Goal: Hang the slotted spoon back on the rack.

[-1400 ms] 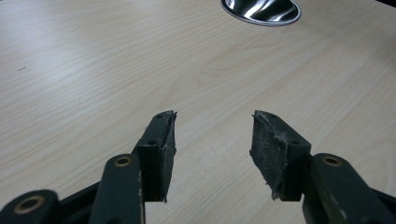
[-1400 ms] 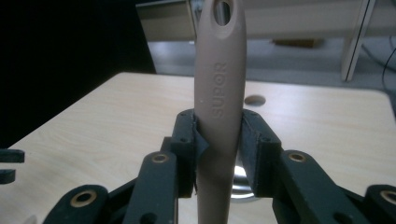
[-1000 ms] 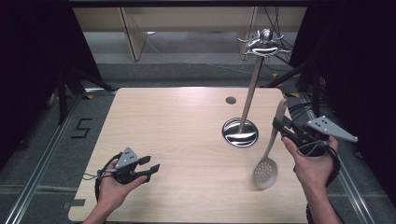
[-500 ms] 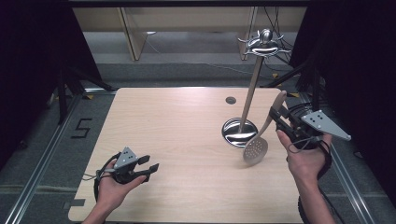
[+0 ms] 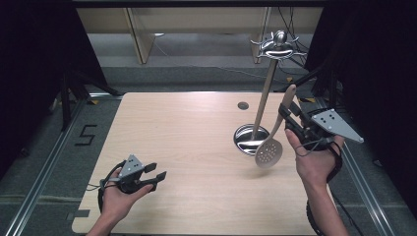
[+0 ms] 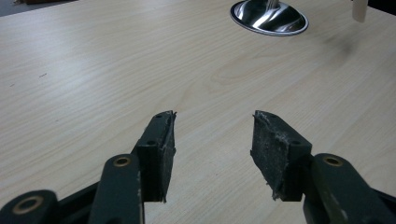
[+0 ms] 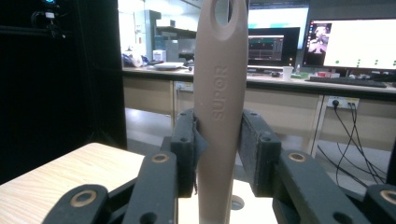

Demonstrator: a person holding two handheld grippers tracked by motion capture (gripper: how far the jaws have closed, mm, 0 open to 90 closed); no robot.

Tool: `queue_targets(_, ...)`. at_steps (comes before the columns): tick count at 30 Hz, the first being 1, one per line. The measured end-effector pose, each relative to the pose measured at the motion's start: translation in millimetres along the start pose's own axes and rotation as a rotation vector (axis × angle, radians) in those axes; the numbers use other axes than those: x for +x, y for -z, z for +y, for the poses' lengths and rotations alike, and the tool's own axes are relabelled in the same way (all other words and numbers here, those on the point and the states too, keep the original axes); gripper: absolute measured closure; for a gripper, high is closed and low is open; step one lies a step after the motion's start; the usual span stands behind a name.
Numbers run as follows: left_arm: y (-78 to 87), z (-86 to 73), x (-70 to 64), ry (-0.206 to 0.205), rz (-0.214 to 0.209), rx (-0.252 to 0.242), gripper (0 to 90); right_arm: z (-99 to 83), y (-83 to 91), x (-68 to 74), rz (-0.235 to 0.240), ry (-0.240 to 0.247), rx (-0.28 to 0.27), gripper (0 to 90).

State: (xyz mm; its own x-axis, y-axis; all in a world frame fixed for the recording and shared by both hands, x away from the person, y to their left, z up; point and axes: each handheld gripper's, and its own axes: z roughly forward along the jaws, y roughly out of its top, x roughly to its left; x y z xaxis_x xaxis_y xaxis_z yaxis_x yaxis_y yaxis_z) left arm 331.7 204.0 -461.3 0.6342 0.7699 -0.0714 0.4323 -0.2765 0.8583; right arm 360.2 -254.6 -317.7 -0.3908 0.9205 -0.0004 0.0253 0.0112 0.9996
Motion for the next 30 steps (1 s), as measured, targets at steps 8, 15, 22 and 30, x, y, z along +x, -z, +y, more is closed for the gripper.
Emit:
queue_targets(8, 0.7, 0.2, -0.1, 0.003, 0.015, -0.002, 48.2, 4.0, -2.6, 2.4, -0.012, -0.016, -0.003, 69.2)
queue_targets(15, 0.4, 0.1, 0.0, 0.008, 0.016, -0.005, 47.5, 6.5, -4.7, 1.3, -0.021, -0.003, -0.010, 69.2)
queue_targets(22, 1.0, 0.1, 0.8, 0.006, 0.018, 0.000, 47.1, 8.2, -6.1, 2.5, -0.019, -0.015, -0.006, 69.2)
queue_targets(30, 0.2, 0.0, 1.7, 0.003, 0.009, -0.002, 46.8, 13.1, -9.0, 2.2, -0.027, -0.014, -0.006, 69.2)
